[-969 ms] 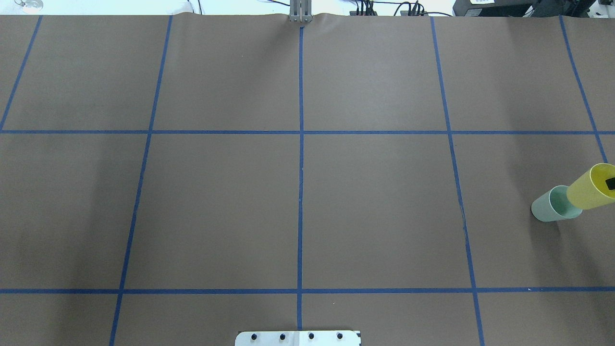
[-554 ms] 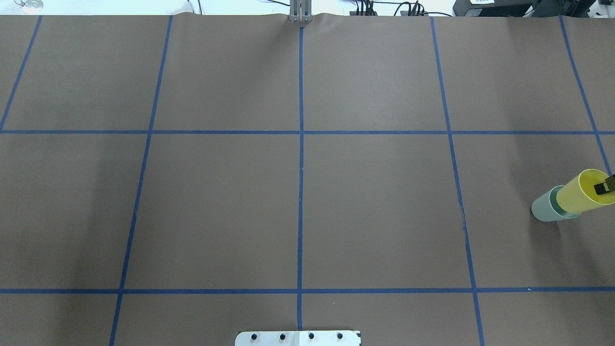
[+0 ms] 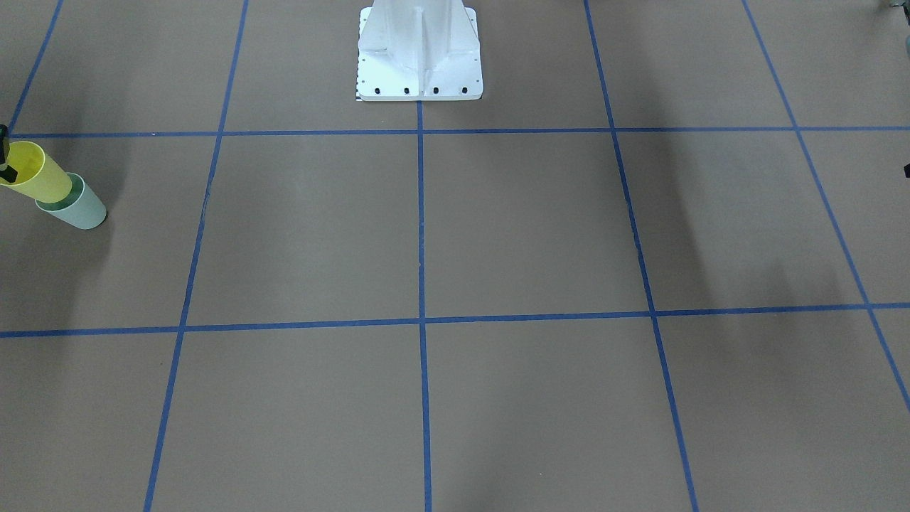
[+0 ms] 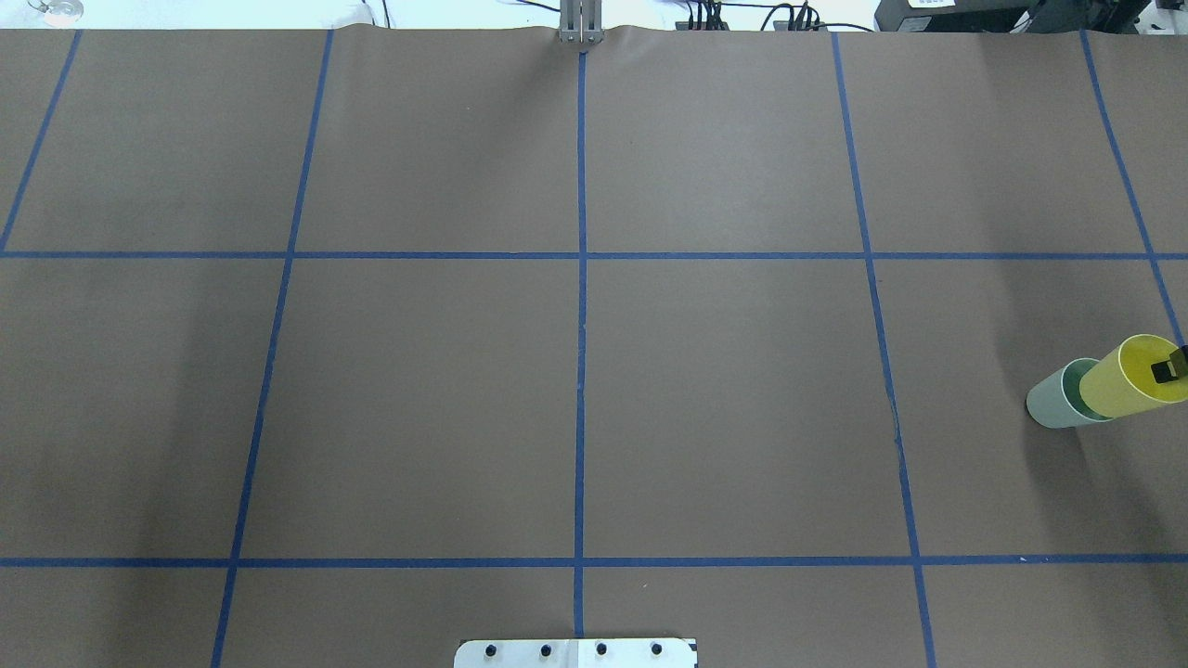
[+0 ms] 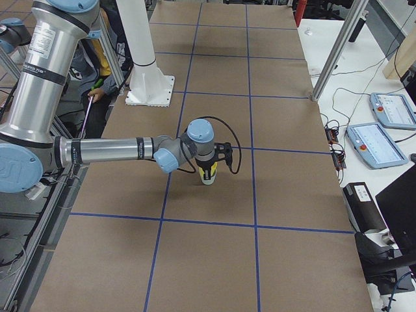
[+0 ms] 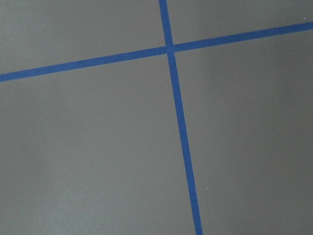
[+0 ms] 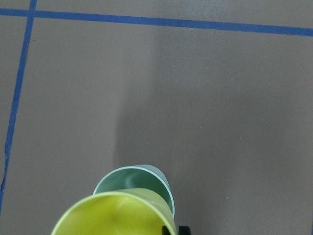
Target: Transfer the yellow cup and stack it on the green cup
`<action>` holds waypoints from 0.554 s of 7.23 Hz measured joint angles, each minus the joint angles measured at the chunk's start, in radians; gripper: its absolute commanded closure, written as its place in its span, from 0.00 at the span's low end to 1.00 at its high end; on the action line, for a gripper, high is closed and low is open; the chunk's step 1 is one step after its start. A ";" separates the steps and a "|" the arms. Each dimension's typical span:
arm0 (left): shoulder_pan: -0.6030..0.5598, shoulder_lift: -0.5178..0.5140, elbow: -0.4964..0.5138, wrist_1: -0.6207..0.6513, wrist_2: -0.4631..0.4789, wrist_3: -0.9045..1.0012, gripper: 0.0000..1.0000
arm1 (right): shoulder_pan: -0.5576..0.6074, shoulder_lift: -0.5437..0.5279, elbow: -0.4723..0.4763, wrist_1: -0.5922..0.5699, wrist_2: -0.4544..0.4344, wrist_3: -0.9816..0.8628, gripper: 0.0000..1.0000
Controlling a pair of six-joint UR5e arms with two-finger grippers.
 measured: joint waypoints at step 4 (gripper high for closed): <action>-0.001 0.005 -0.001 0.000 0.000 0.000 0.00 | -0.027 0.012 -0.001 0.000 -0.008 0.008 0.01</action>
